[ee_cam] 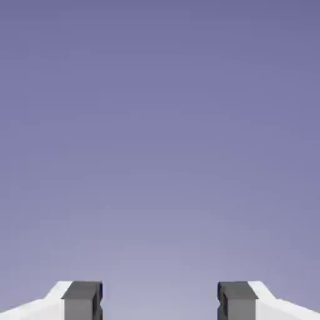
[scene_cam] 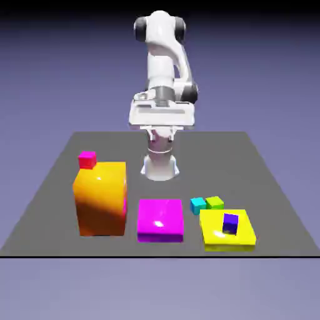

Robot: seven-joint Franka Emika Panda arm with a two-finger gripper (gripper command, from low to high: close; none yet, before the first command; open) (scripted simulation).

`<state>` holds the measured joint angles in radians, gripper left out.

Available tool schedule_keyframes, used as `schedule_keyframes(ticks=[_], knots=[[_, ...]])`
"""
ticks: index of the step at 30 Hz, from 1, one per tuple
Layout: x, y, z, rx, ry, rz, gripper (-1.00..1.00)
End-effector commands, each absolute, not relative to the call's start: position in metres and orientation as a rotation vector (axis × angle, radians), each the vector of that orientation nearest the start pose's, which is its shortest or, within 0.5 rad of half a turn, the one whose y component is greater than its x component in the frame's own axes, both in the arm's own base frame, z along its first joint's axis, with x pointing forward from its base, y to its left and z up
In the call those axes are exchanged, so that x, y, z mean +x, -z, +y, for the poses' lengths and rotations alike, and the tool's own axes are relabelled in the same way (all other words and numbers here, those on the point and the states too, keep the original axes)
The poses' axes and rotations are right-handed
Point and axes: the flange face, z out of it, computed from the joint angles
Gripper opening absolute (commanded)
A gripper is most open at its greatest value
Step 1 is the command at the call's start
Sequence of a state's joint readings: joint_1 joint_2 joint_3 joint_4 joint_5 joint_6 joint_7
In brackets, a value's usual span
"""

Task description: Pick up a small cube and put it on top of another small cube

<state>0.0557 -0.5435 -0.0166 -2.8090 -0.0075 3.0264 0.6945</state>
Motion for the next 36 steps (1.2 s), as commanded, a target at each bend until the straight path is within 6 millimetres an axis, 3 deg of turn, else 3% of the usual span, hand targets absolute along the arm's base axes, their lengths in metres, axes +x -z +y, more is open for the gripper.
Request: schedule_keyframes(ticks=[1,7,14,20,26,28,36], knots=[[0.394,-0.437,0.025,-2.600,0.968,0.780,0.00],[0.396,-0.379,0.084,-2.844,0.758,0.262,0.00],[0.376,-0.311,0.149,-2.975,0.494,-0.428,0.00],[0.344,-0.254,0.194,-2.933,0.251,-1.052,0.00],[0.303,-0.201,0.227,-2.741,-0.007,-1.668,0.00],[0.300,-0.198,0.228,-2.721,-0.027,-1.711,0.00],[0.301,-0.128,0.225,-2.721,-0.027,-1.711,0.00]])
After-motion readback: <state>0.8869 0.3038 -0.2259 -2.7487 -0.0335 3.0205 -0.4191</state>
